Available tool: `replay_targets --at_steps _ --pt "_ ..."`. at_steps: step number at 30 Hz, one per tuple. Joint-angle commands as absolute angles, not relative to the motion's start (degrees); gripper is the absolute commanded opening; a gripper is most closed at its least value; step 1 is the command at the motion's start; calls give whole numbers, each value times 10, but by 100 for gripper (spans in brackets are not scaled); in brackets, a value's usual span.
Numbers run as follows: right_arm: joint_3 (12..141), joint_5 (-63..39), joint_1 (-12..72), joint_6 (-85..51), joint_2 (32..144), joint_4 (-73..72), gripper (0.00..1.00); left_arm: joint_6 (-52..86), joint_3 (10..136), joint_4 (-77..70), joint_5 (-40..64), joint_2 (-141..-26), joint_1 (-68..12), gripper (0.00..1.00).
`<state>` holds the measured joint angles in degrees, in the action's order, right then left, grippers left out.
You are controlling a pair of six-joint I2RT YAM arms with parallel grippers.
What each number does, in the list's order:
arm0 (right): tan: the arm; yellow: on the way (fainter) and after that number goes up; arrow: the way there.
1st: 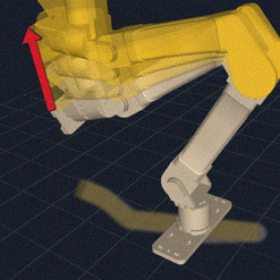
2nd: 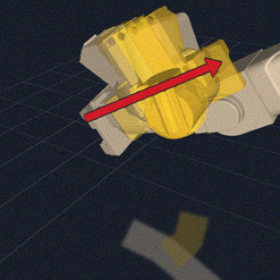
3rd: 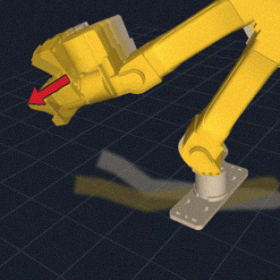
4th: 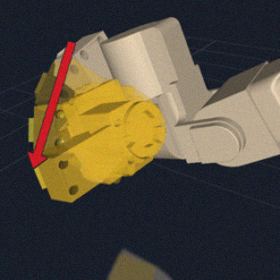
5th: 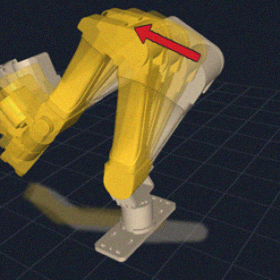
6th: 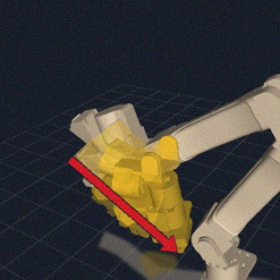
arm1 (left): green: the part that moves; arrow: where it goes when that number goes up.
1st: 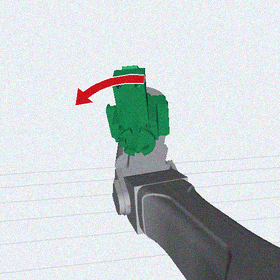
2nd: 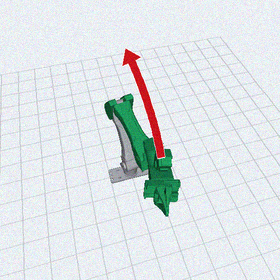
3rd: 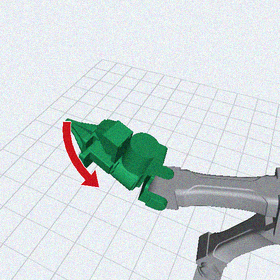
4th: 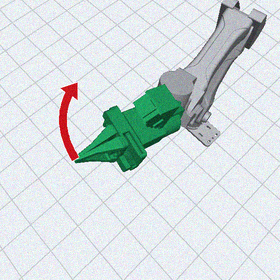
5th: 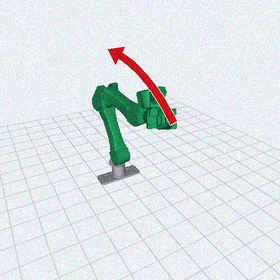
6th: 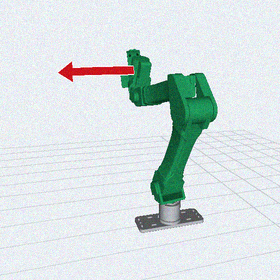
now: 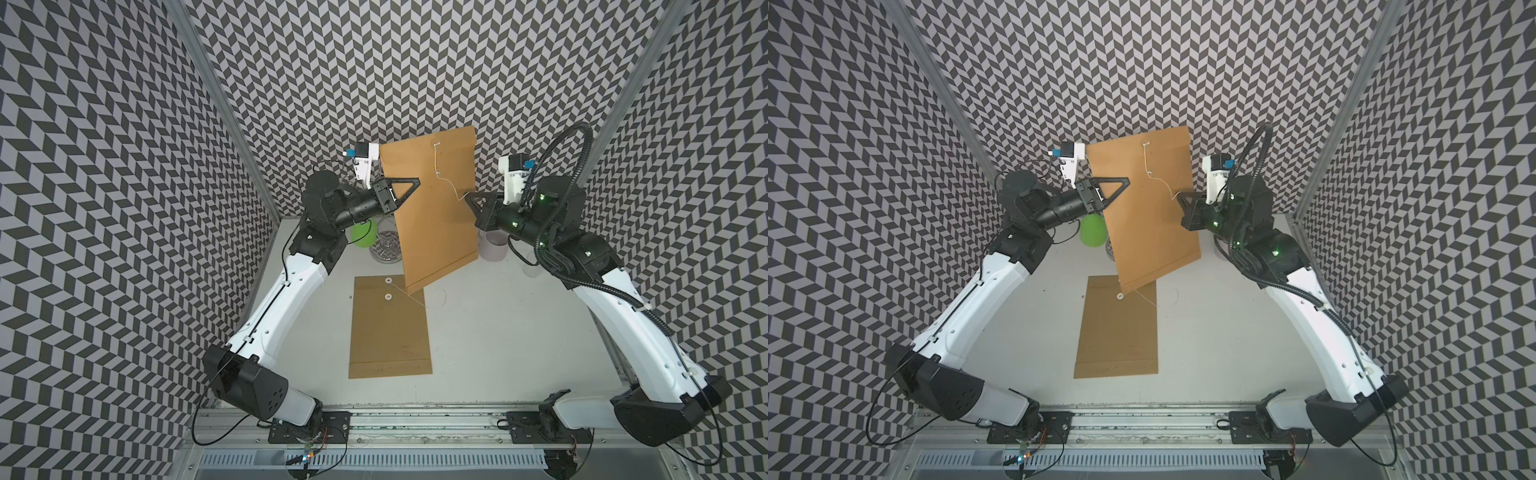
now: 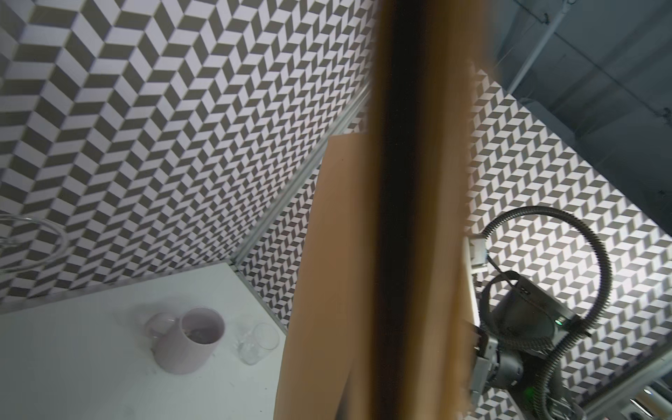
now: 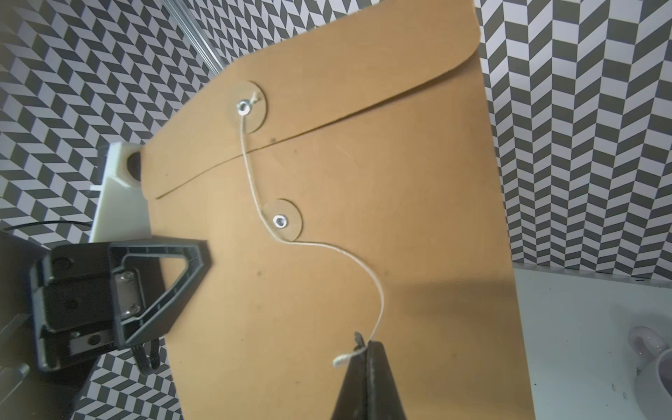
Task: Close the mouth of the file bag
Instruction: Close the file bag.
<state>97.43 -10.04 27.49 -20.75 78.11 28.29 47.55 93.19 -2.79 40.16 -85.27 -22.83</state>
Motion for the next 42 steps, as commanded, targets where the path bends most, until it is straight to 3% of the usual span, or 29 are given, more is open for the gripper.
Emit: replay_targets --at_steps 1,25,42 --pt "1002 -116 276 -201 766 263 0 413 948 42 348 -857 -239 0" --pt "999 -267 345 -261 768 176 0 399 945 48 344 -864 -257 0" --pt "889 -273 323 -280 763 172 0 424 949 5 401 -847 -252 0"
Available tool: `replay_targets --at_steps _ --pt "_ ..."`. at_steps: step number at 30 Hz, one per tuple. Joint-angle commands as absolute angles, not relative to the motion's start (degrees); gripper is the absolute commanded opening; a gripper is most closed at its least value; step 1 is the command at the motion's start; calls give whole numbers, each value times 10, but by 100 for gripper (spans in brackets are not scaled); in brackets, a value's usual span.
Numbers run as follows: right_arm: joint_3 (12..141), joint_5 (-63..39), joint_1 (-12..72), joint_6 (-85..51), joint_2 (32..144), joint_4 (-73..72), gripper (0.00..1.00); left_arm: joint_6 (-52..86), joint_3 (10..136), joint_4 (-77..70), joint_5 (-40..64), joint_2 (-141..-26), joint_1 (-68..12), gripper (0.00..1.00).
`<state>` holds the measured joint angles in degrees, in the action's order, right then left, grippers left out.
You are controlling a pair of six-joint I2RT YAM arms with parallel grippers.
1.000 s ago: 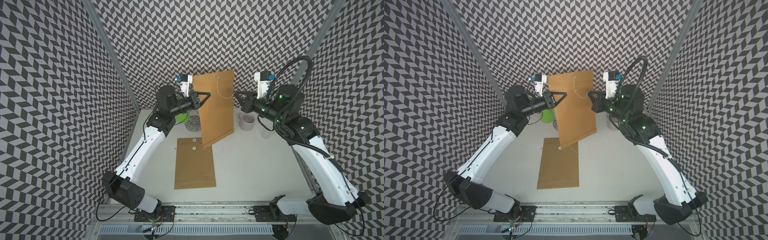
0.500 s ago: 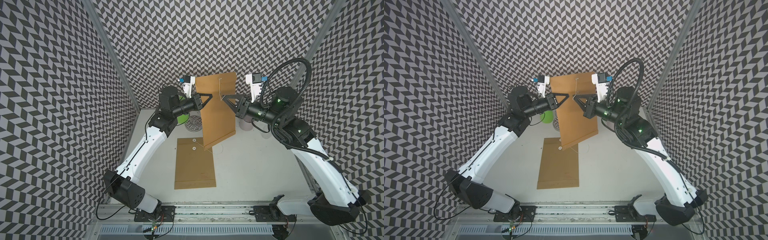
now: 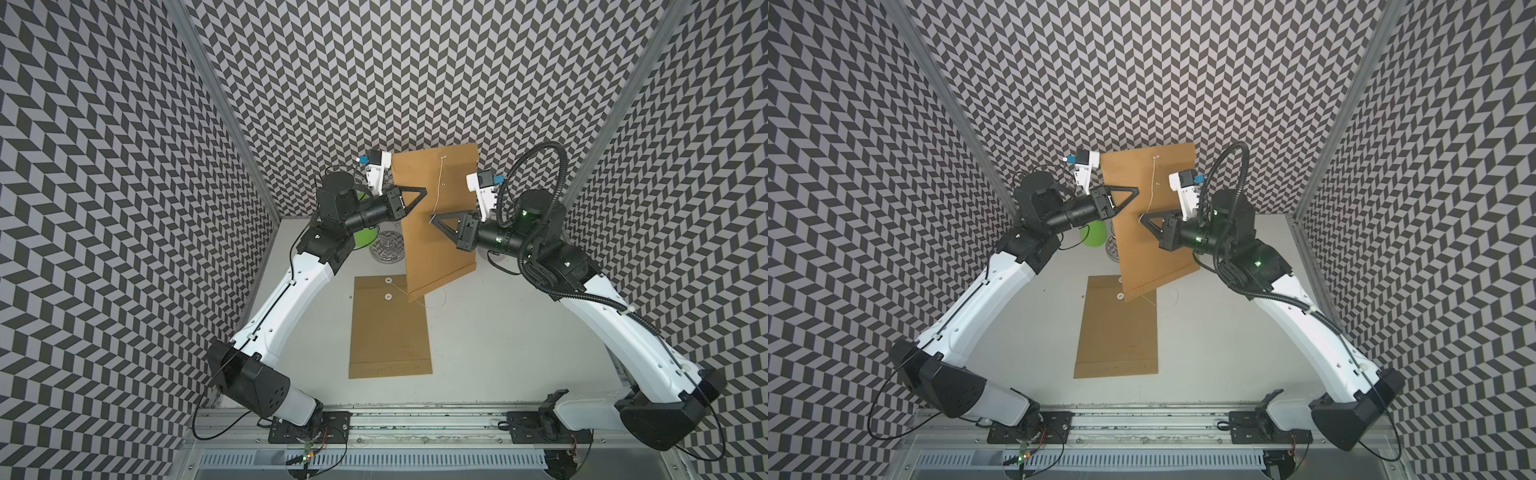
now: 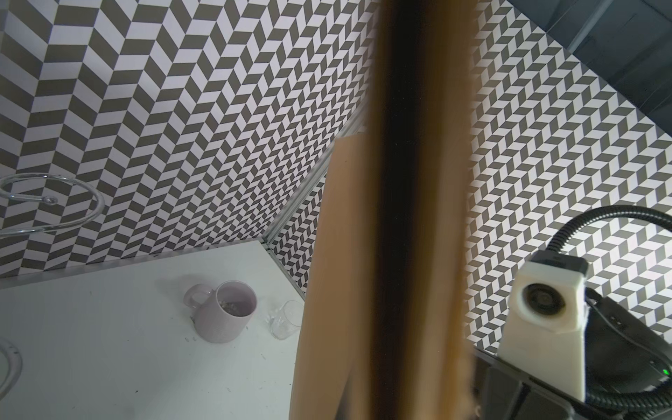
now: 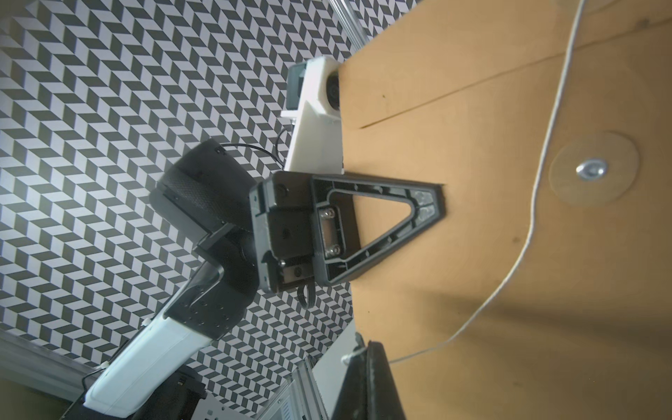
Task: Close the mouth of the file bag
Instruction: Close the file bag.
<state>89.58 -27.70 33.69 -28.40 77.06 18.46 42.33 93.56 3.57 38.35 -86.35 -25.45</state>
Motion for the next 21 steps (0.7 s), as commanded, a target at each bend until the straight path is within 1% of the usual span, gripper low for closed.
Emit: replay_targets --at_steps 1,11,21 --pt "885 -275 313 -279 762 177 0 422 950 4 403 -845 -252 0" --pt "894 -282 233 -254 759 218 0 402 953 -22 448 -830 -254 0" --pt "910 -269 194 -239 752 242 0 373 951 -39 524 -818 -263 0"
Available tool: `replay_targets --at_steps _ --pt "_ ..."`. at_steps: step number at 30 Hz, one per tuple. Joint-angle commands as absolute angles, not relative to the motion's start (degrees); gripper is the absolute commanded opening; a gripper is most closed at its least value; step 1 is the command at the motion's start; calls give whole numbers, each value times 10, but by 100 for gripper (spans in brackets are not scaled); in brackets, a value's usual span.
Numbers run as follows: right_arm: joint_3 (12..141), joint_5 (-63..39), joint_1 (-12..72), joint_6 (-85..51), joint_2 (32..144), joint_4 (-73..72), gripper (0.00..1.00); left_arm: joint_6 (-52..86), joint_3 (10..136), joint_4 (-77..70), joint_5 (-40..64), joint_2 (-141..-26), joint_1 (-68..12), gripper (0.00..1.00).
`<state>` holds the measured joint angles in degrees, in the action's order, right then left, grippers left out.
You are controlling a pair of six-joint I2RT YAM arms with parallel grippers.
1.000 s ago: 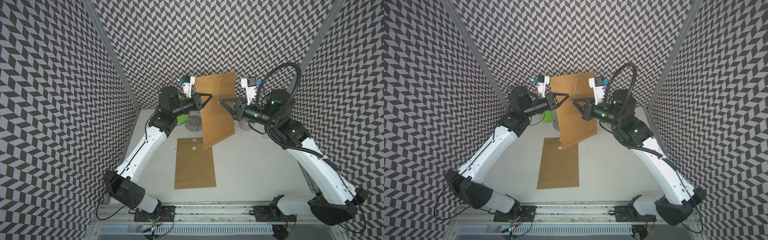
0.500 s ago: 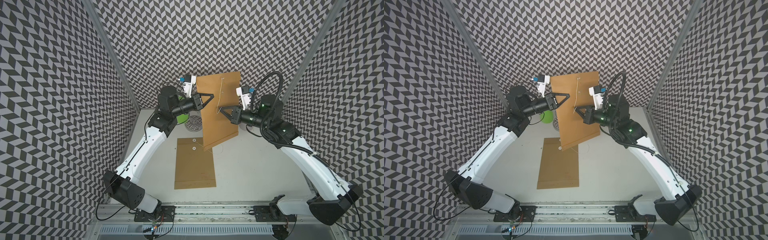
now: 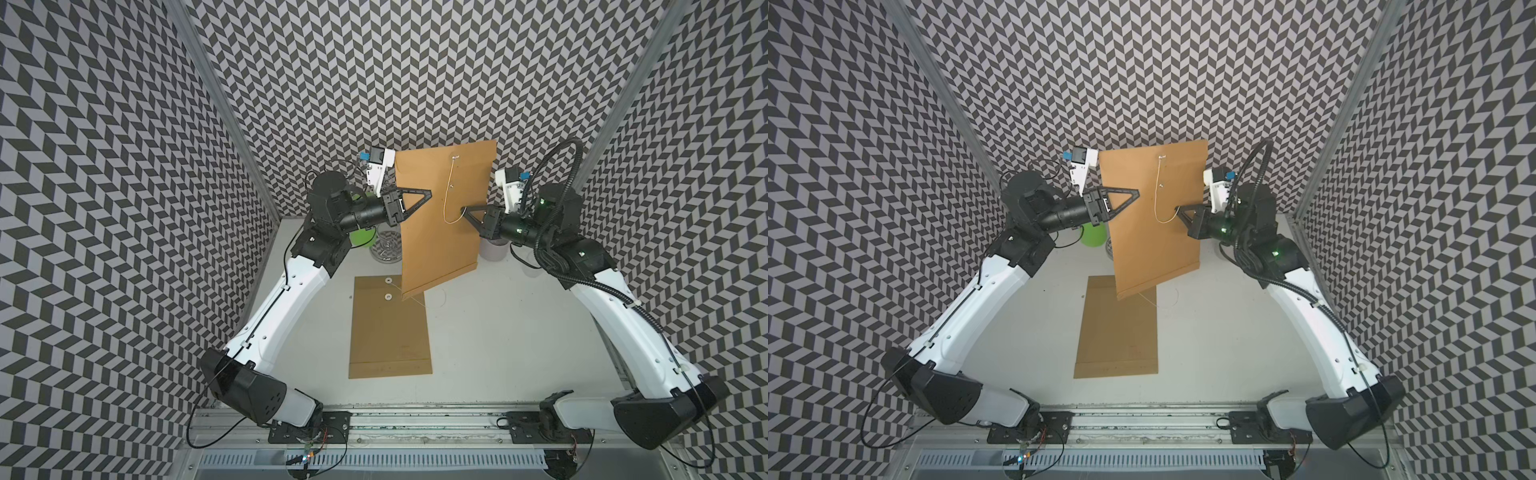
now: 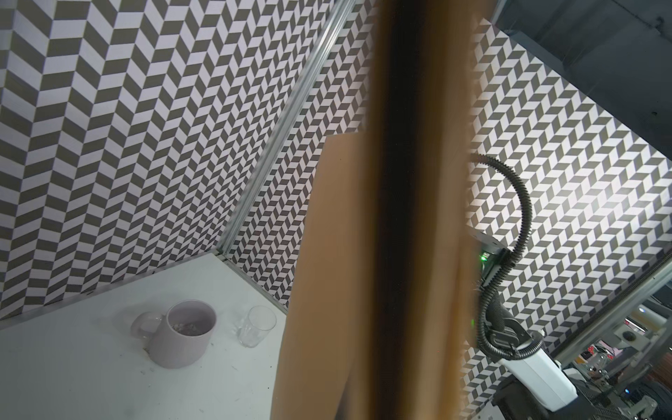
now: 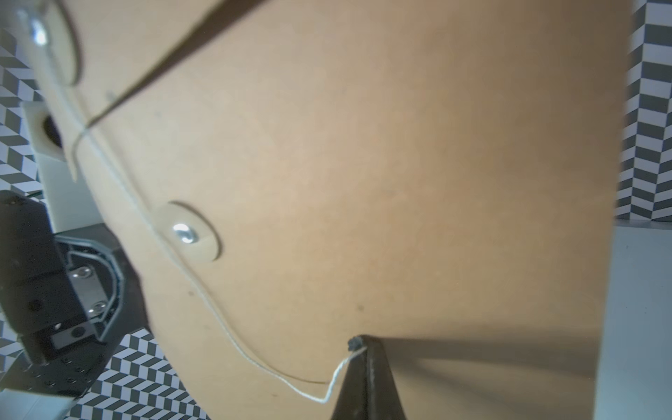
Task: Close the mouth of the file bag
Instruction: Close the file bag.
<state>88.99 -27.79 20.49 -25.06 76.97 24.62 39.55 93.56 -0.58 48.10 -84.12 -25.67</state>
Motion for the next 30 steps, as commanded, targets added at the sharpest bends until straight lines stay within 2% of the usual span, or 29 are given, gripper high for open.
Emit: replay_targets --at_steps 1,9,16,19,25,30 --pt "911 -268 191 -238 751 243 0 368 949 -38 530 -816 -263 0" --pt "919 -271 181 -249 743 237 0 352 935 -35 559 -806 -265 0" --pt "903 -239 180 -233 737 244 0 516 864 -241 639 -802 -265 0" --pt "899 -256 179 -230 731 232 0 599 834 -349 677 -802 -265 0" --pt "889 -292 179 -232 721 207 0 650 816 -394 702 -809 -264 0" --pt "868 -299 180 -243 711 190 0 759 804 -520 698 -834 -264 0"
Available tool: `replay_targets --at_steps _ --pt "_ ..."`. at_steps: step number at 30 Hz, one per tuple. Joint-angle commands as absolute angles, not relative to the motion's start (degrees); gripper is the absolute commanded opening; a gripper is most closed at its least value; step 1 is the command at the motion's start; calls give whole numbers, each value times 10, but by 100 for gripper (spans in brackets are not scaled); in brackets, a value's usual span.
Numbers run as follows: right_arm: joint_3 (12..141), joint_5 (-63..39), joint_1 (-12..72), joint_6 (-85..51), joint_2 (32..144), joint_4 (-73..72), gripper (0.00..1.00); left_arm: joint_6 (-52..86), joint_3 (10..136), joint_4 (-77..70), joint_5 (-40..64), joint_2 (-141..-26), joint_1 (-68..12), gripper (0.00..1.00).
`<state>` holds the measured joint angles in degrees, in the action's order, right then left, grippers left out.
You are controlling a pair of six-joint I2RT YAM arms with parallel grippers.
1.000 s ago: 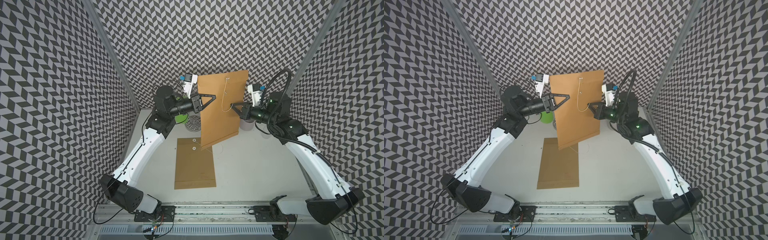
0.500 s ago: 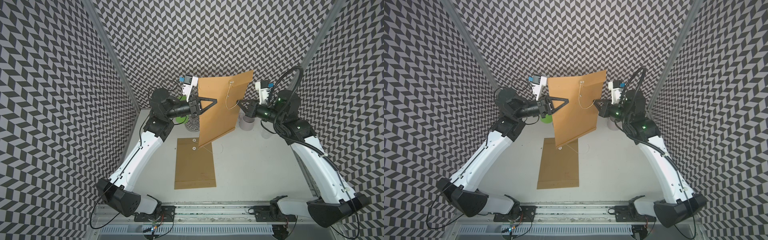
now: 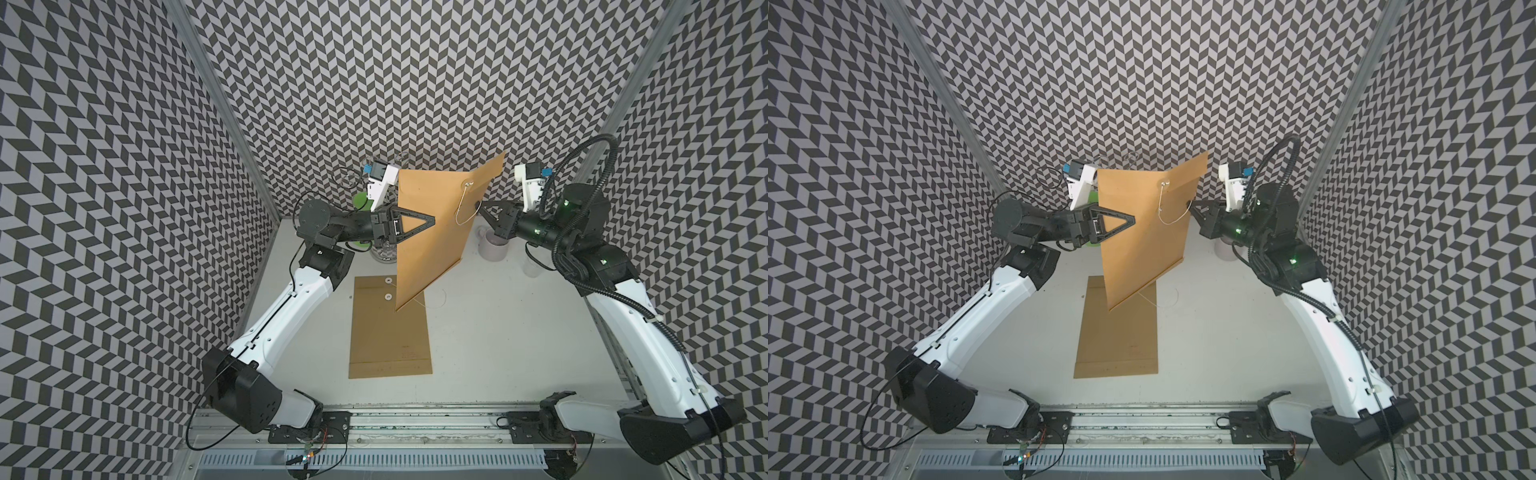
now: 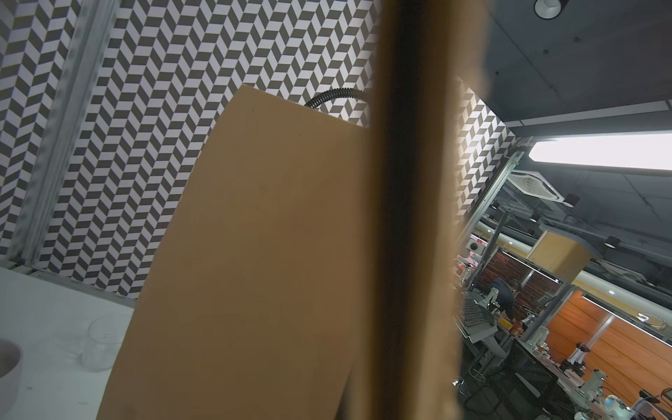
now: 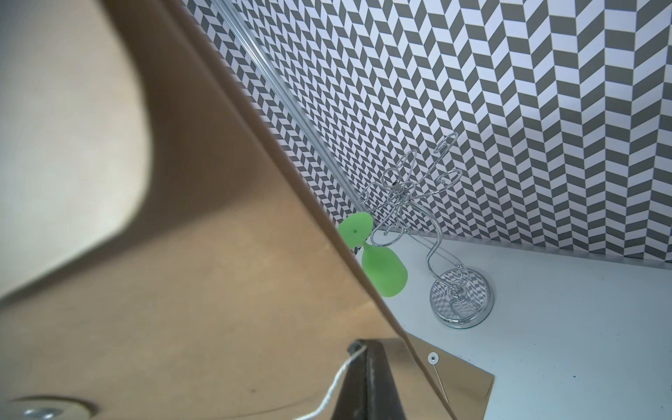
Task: Close the mouth of the file bag
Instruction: Close the file bag.
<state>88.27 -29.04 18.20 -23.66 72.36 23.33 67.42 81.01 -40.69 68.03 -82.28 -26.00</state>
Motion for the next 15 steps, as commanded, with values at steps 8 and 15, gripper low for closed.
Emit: replay_targets --at_steps 8,15 --pt "866 -264 179 -229 694 214 0 808 789 -543 653 -848 -232 0" --pt "839 -260 183 -237 686 204 0 977 740 -704 582 -870 -222 0"
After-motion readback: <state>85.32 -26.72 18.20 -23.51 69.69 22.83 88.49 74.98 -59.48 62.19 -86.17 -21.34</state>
